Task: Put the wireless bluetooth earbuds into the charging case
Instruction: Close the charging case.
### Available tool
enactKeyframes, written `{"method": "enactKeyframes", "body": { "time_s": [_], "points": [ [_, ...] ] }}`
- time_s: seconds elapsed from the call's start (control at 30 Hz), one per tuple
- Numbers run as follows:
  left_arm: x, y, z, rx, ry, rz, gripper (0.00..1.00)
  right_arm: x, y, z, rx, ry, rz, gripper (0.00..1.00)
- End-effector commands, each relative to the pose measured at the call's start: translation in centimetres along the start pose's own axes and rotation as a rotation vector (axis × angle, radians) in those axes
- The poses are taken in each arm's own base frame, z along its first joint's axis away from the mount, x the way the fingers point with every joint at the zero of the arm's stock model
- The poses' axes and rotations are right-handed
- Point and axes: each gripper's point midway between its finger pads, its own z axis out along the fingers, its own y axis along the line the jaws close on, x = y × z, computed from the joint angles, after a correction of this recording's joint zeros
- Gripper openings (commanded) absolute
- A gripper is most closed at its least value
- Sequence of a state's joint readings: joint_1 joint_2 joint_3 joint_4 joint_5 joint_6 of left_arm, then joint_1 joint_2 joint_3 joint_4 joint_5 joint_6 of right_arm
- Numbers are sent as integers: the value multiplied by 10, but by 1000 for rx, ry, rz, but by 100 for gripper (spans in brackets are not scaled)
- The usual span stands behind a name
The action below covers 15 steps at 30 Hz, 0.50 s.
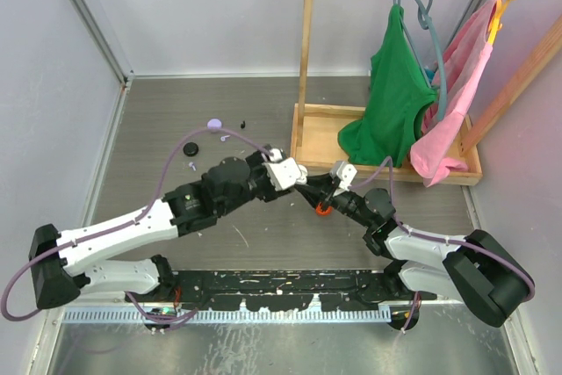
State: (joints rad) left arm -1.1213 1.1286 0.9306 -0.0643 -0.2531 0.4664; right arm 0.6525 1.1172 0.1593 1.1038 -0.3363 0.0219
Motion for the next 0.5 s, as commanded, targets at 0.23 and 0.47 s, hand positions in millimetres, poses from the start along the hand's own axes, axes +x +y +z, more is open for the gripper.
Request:
{"method": "enactKeyframes", "body": {
  "time_s": [0.23, 0.47],
  "points": [
    [-21, 20, -19, 239, -104, -514, 70, -38, 26, 8, -162, -131, -45, 1],
    [-26, 15, -22, 427, -130, -731, 71, -46, 37, 12, -231, -149, -54, 1]
  ]
}}
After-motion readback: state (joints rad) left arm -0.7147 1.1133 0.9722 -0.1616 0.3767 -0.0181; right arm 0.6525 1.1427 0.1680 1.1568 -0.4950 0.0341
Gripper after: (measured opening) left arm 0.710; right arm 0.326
